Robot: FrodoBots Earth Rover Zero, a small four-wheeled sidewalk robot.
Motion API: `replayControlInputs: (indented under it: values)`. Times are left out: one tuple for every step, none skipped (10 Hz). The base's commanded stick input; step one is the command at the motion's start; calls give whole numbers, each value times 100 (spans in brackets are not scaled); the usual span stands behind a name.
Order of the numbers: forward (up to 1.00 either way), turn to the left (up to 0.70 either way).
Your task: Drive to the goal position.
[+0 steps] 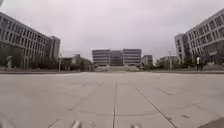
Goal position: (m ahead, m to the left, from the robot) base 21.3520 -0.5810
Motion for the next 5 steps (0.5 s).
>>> replayControlInputs:
  values:
    - [70,0]
    - [70,0]
    - [70,0]
    - [70,0]
    - [70,0]
